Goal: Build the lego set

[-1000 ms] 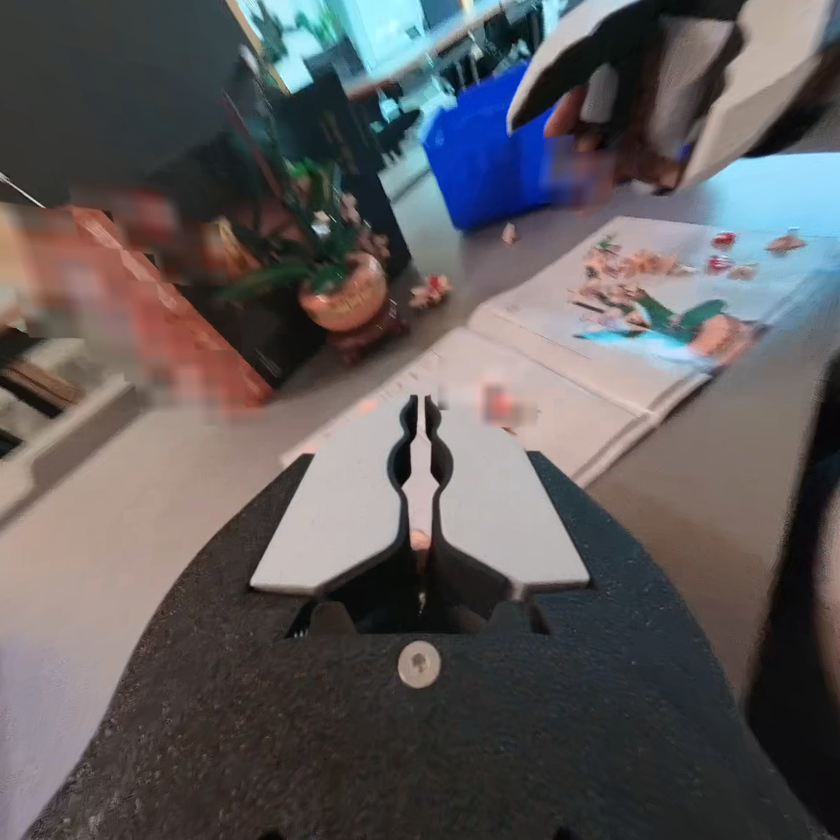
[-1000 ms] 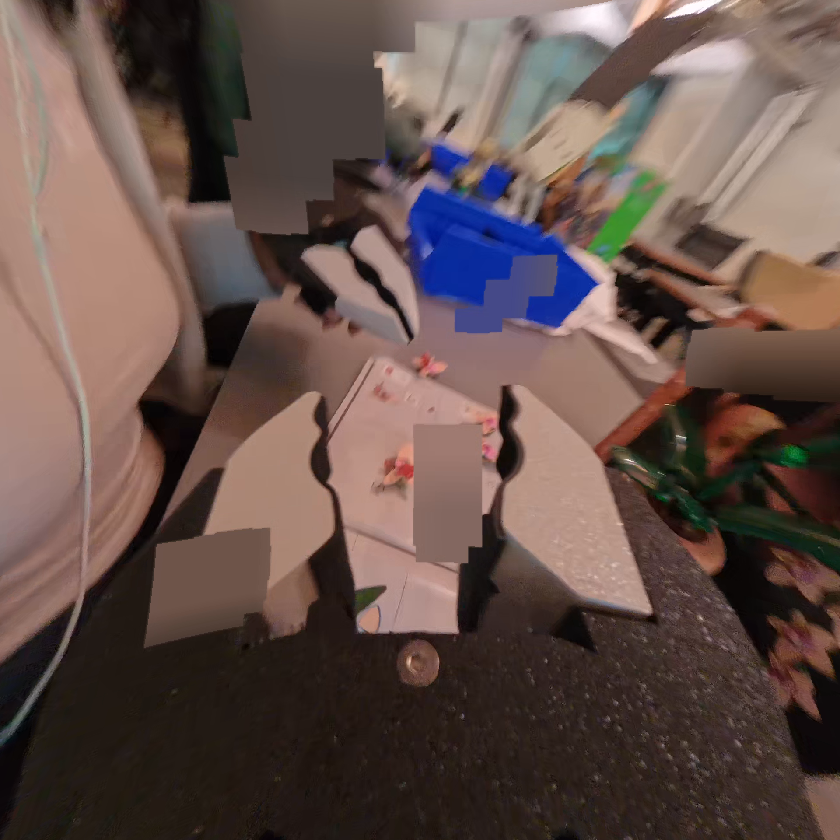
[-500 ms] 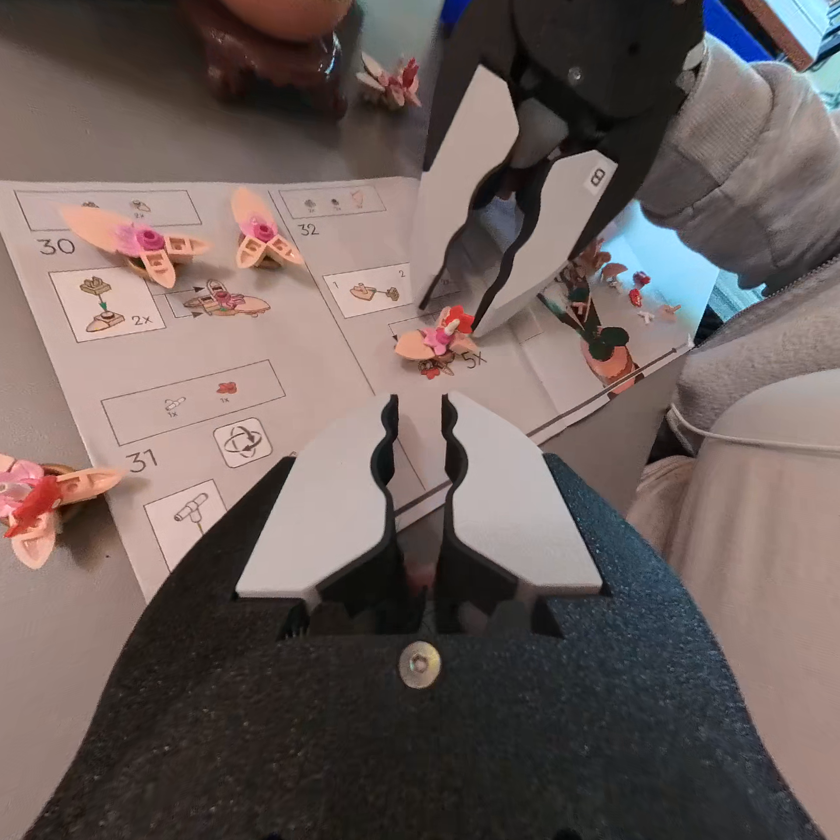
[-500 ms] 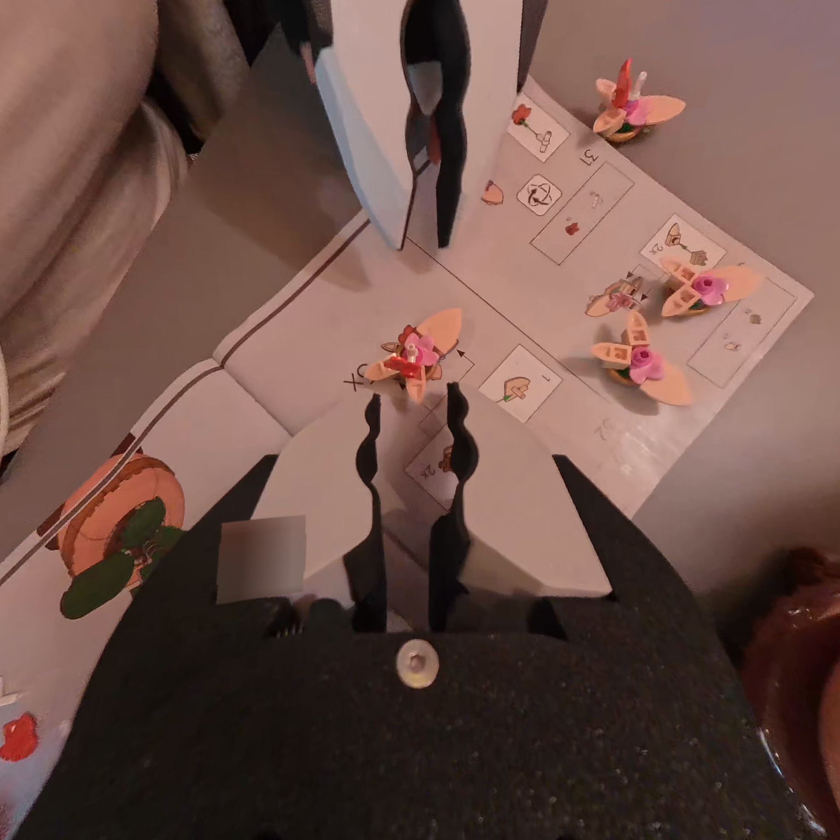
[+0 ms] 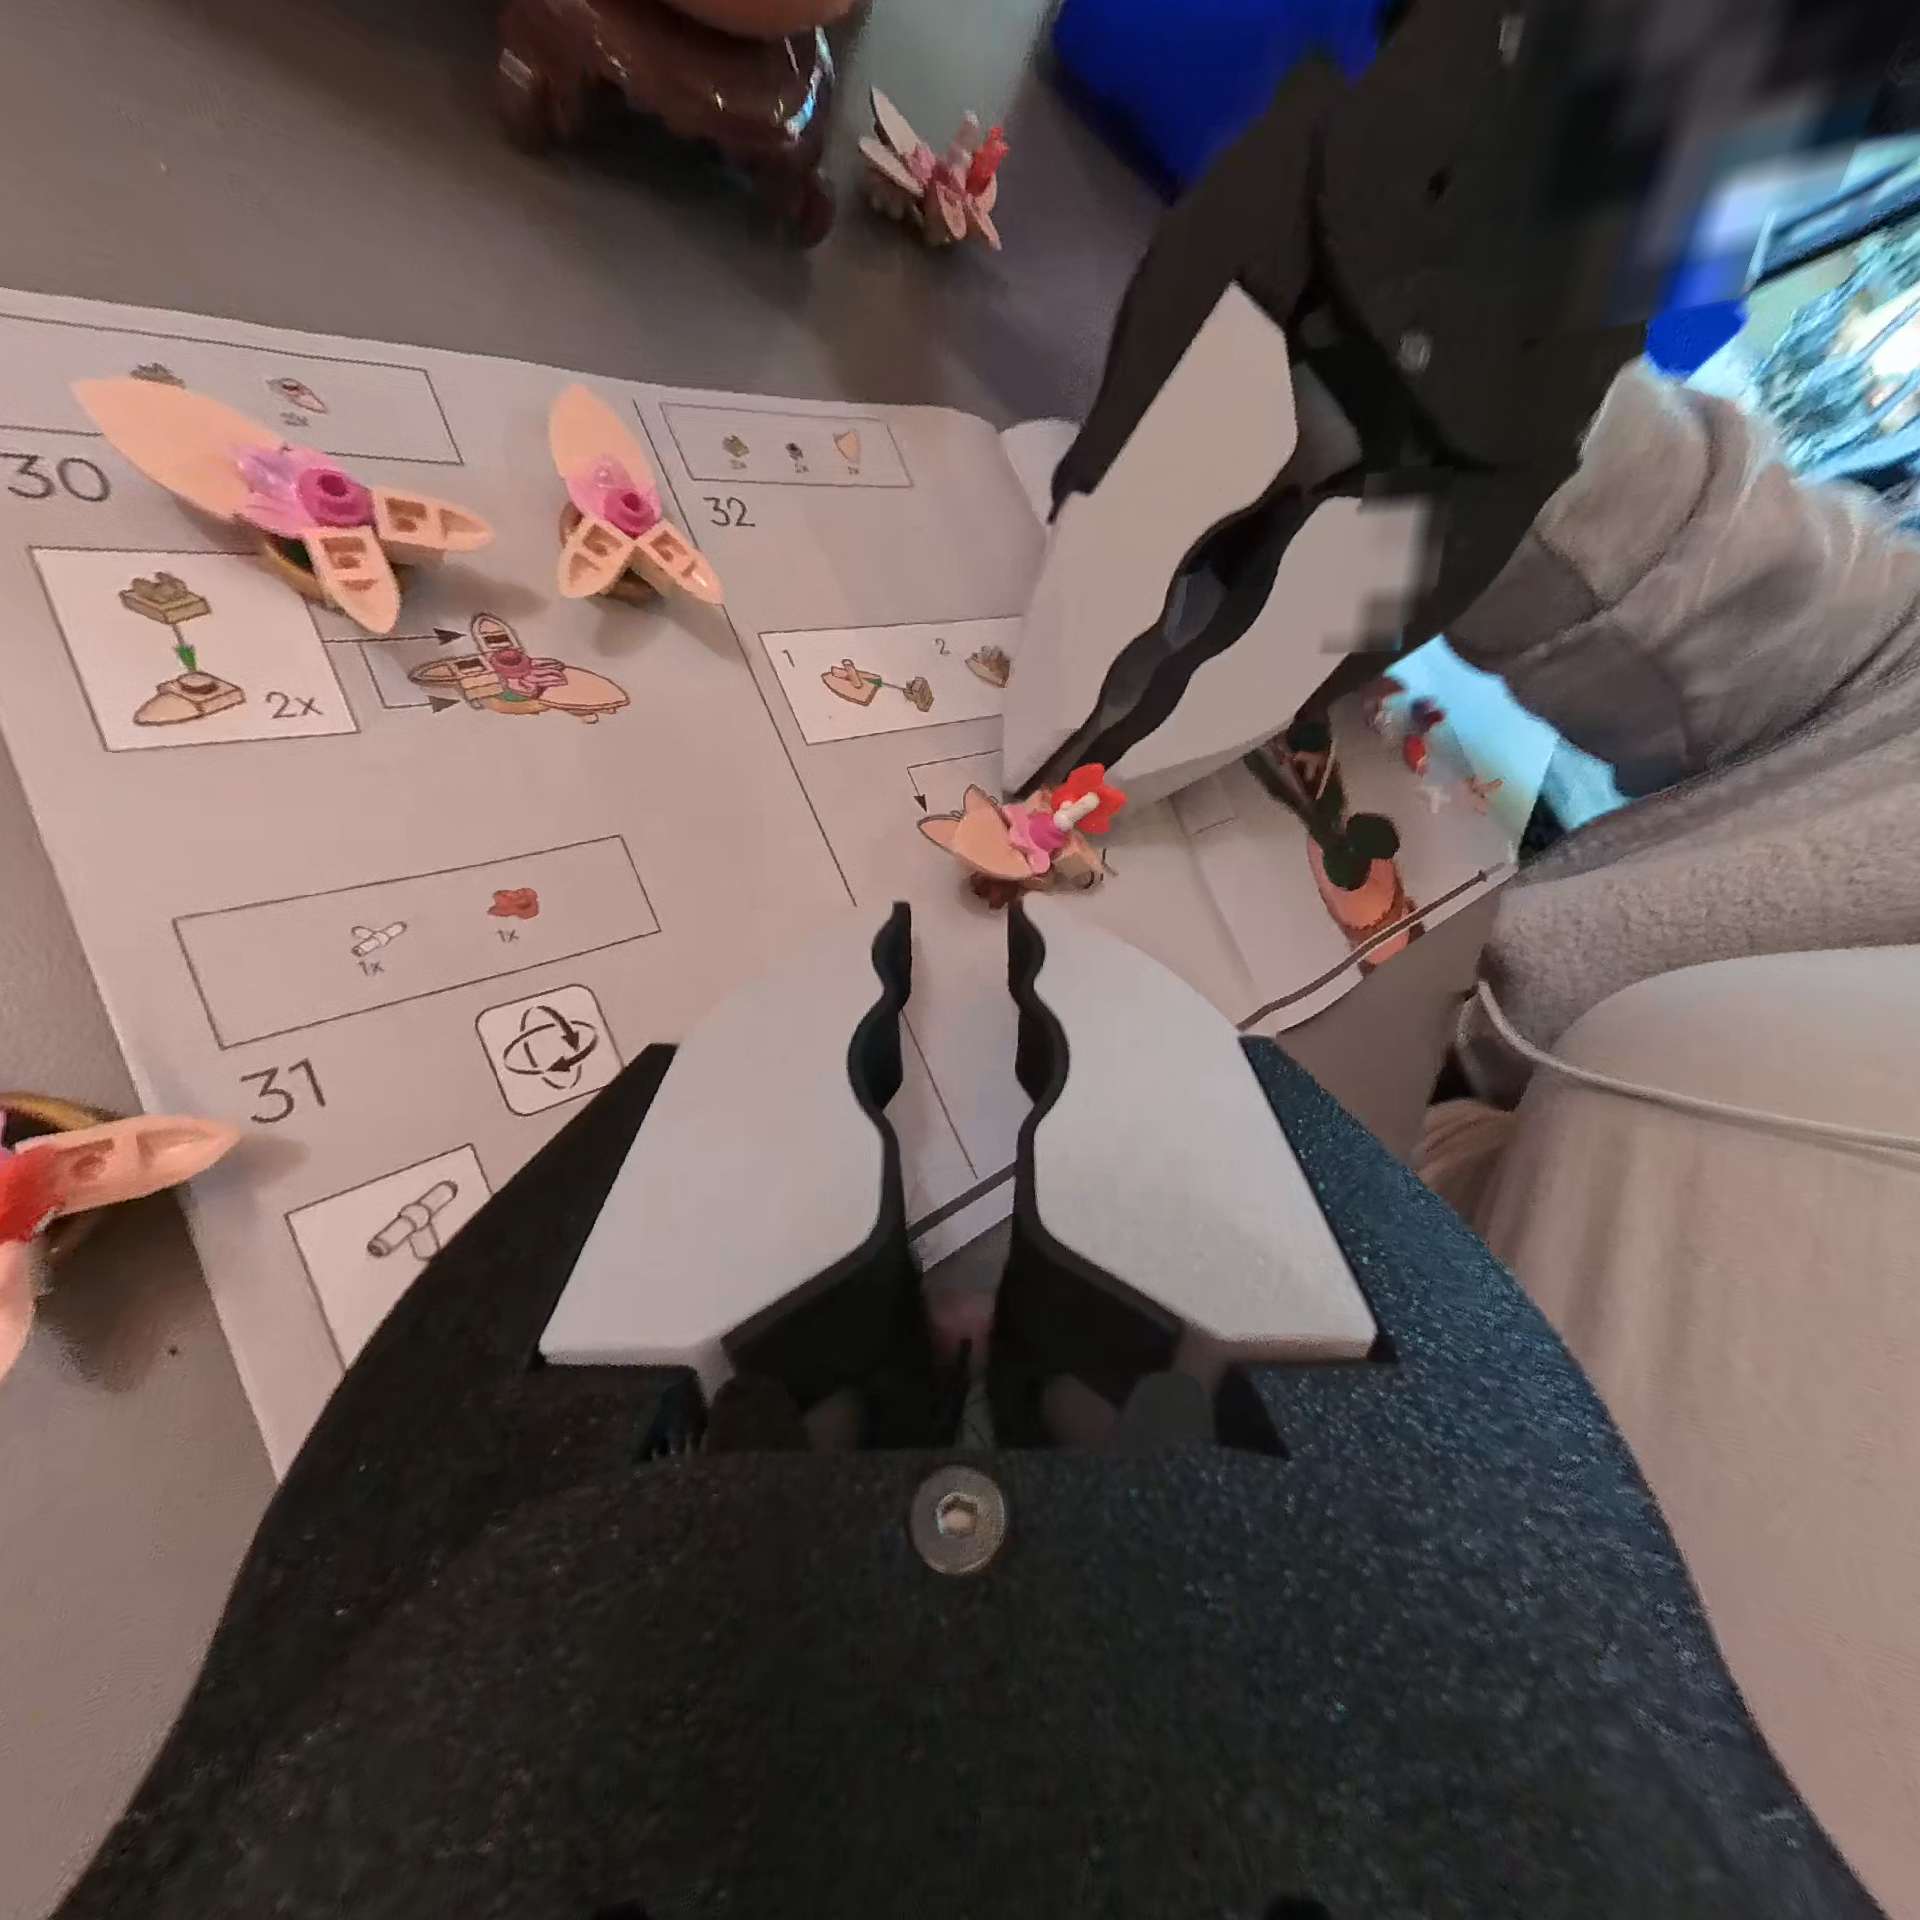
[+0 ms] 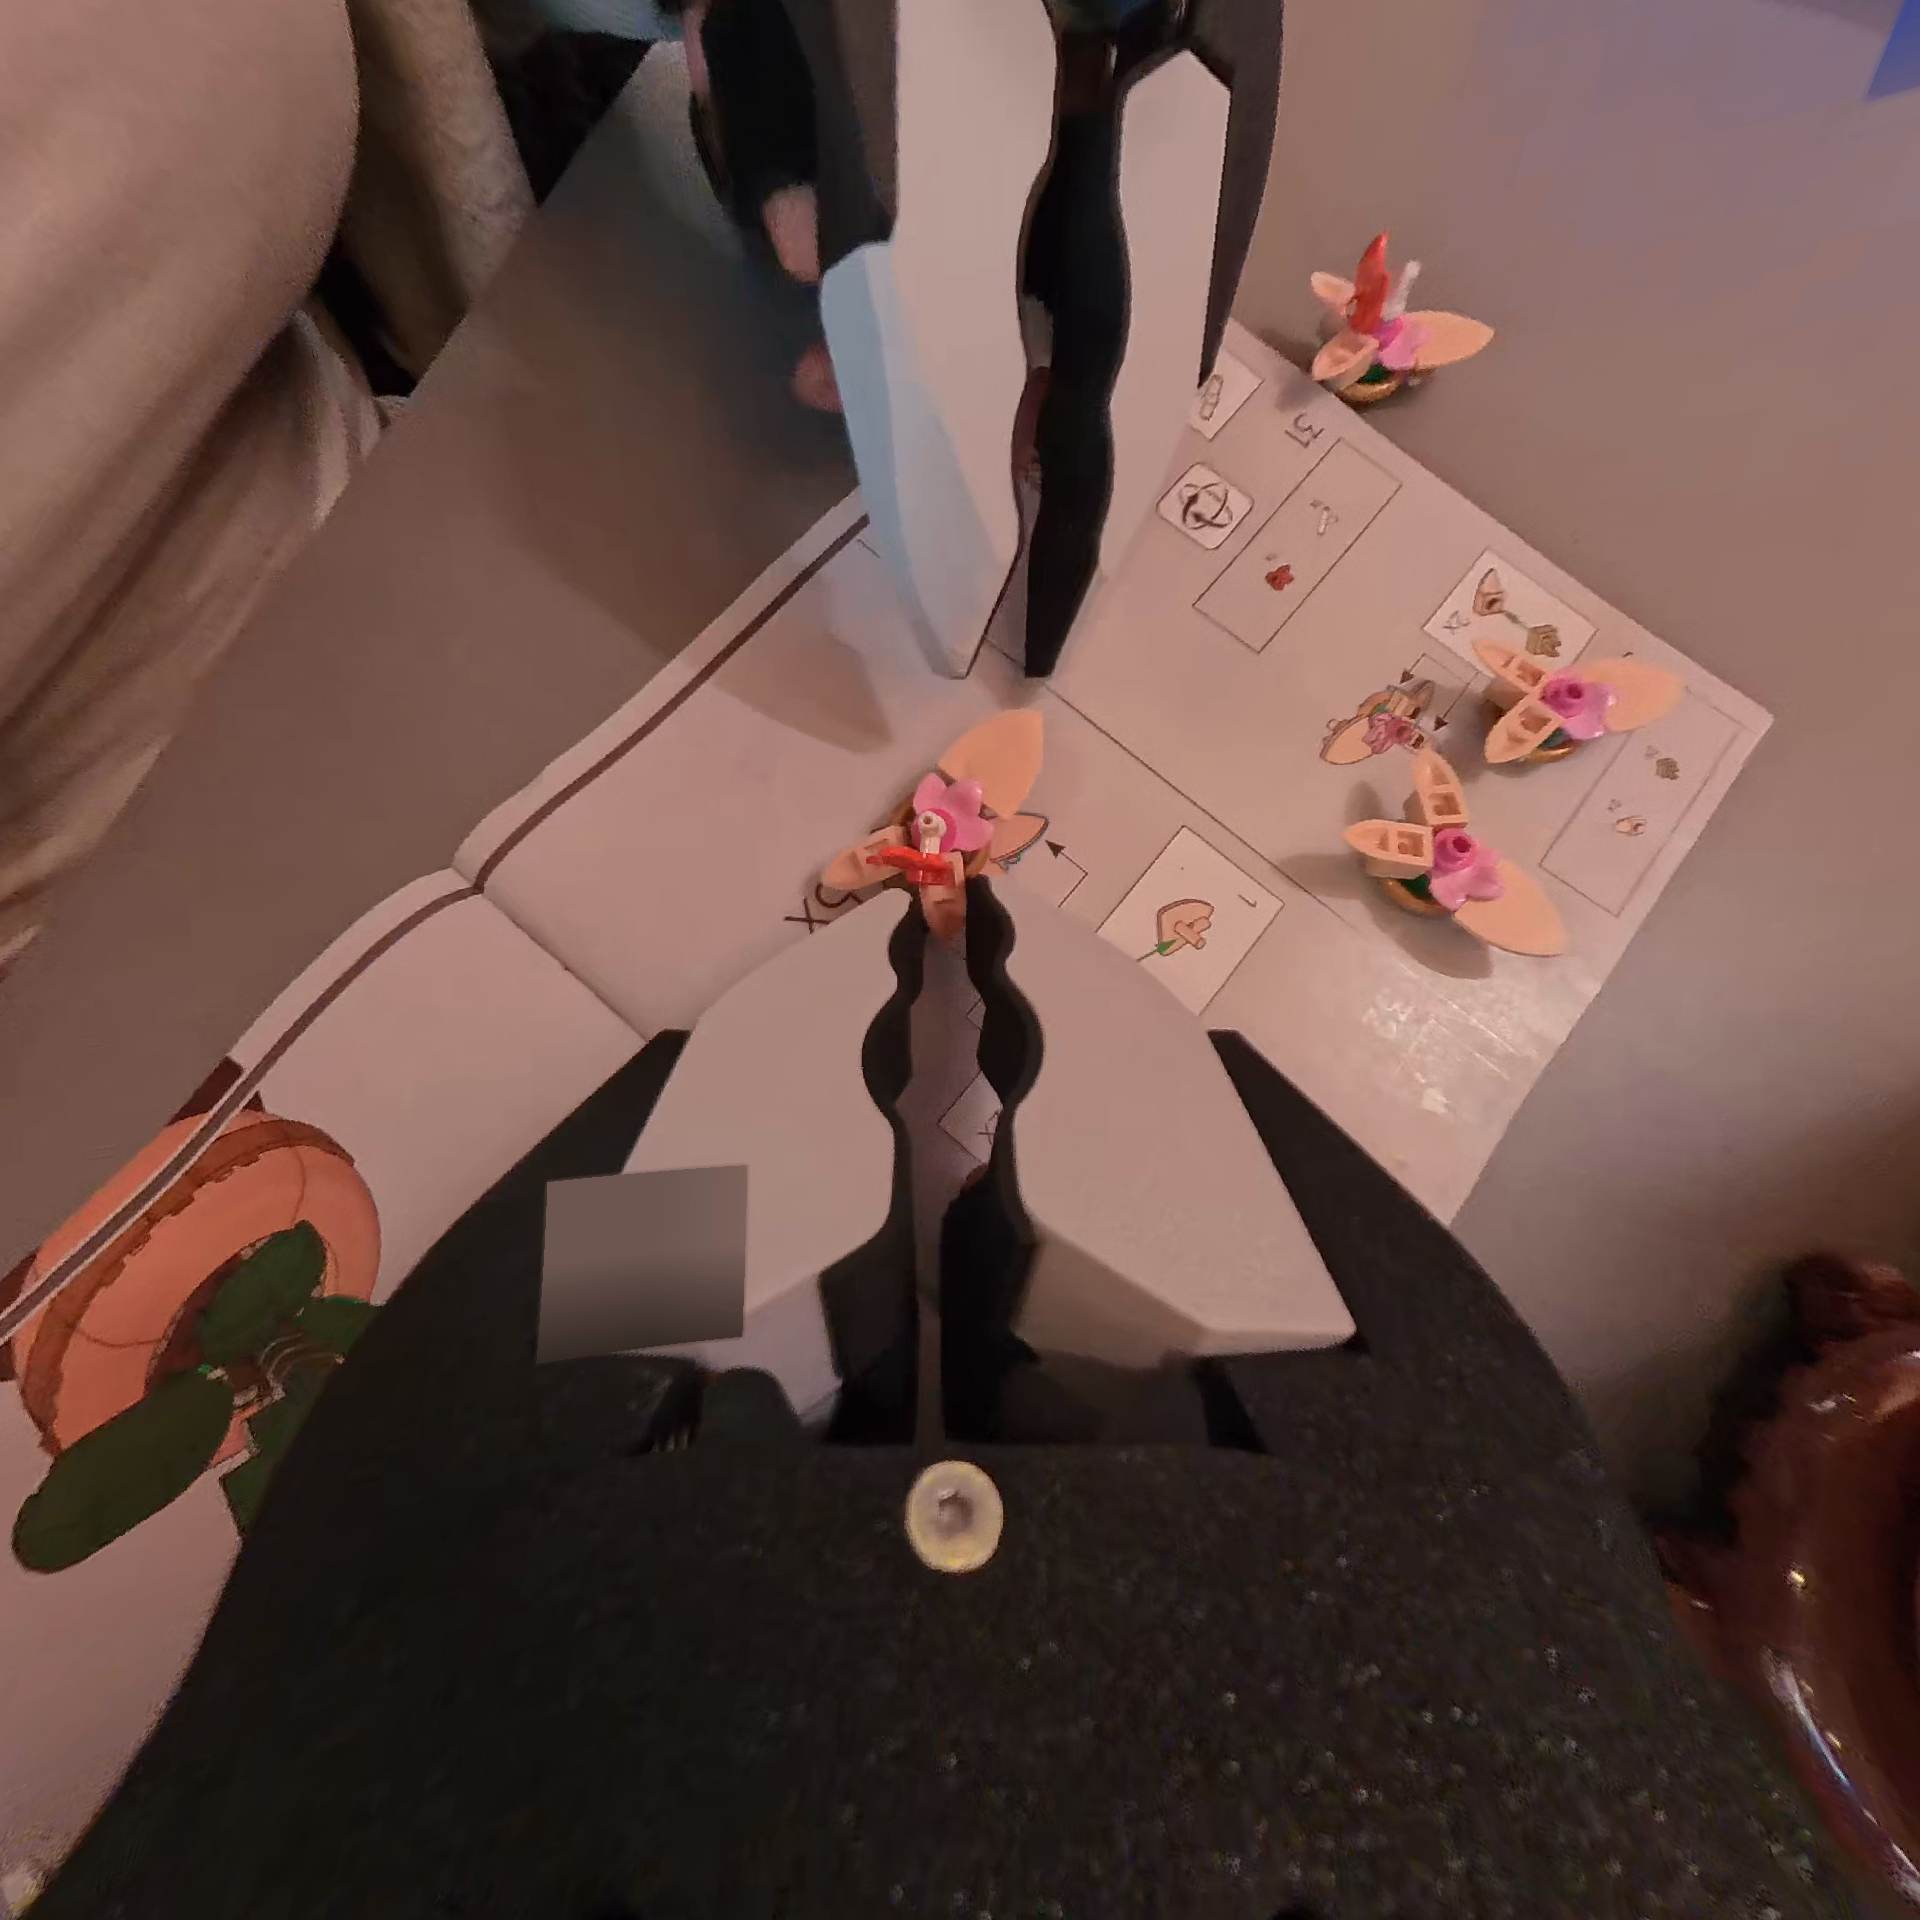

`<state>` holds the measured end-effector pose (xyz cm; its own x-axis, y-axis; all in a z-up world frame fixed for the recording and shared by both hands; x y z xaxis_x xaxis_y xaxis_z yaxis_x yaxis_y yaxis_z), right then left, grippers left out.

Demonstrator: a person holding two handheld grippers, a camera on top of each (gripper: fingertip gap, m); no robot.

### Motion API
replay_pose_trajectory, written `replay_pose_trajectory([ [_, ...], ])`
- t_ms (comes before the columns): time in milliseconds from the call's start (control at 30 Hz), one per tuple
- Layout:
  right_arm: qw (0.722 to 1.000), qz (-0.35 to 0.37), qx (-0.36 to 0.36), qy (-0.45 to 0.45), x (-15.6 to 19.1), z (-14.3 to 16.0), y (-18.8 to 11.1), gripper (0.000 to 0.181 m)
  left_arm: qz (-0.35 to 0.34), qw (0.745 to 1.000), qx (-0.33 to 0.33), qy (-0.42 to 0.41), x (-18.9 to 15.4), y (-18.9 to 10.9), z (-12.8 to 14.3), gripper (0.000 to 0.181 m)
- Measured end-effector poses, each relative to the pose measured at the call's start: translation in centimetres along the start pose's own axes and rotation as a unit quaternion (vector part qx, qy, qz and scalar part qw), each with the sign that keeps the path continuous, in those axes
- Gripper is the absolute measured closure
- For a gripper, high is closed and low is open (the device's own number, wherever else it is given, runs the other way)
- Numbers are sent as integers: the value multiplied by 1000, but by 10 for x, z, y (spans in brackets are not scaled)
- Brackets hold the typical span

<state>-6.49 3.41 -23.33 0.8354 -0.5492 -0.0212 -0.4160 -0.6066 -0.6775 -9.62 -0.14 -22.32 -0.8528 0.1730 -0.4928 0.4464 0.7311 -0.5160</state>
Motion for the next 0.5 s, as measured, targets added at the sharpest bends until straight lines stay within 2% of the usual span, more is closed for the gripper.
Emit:
replay_pose_trajectory([
  [33, 1000, 13, -2, -8, -1, -2, -1, 174, 14, 1000, -19, -14, -2, -3, -4, 164],
  [133, 996, 72, -15, -48, -7, -13, -10, 174, 60, 992, -80, -78, -5, -10, -19, 165],
  [200, 991, 107, -12, -74, -10, -22, -16, 174, 73, 988, -97, -91, -7, -12, -25, 164],
  [300, 986, 135, 1, -102, -10, -30, -20, 173, 71, 990, -101, -74, -12, -11, -30, 162],
  [400, 983, 146, 0, -115, -9, -35, -22, 173, 62, 991, -106, -52, -15, -10, -34, 171],
  [500, 982, 149, -9, -113, -6, -38, -22, 172, 64, 992, -105, -29, -18, -15, -36, 172],
])
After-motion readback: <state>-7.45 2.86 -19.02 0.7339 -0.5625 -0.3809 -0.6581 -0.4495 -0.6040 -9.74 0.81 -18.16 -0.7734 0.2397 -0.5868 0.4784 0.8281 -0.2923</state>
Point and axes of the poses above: each gripper's, where its closed fingertips meet, y out along the fingers, z out of its underside, x = y × z across the jaws, the point moved 1 cm from there along -y, back along the fingers, and after that the axes turned 3 degrees about y, right-handed, at the moved point
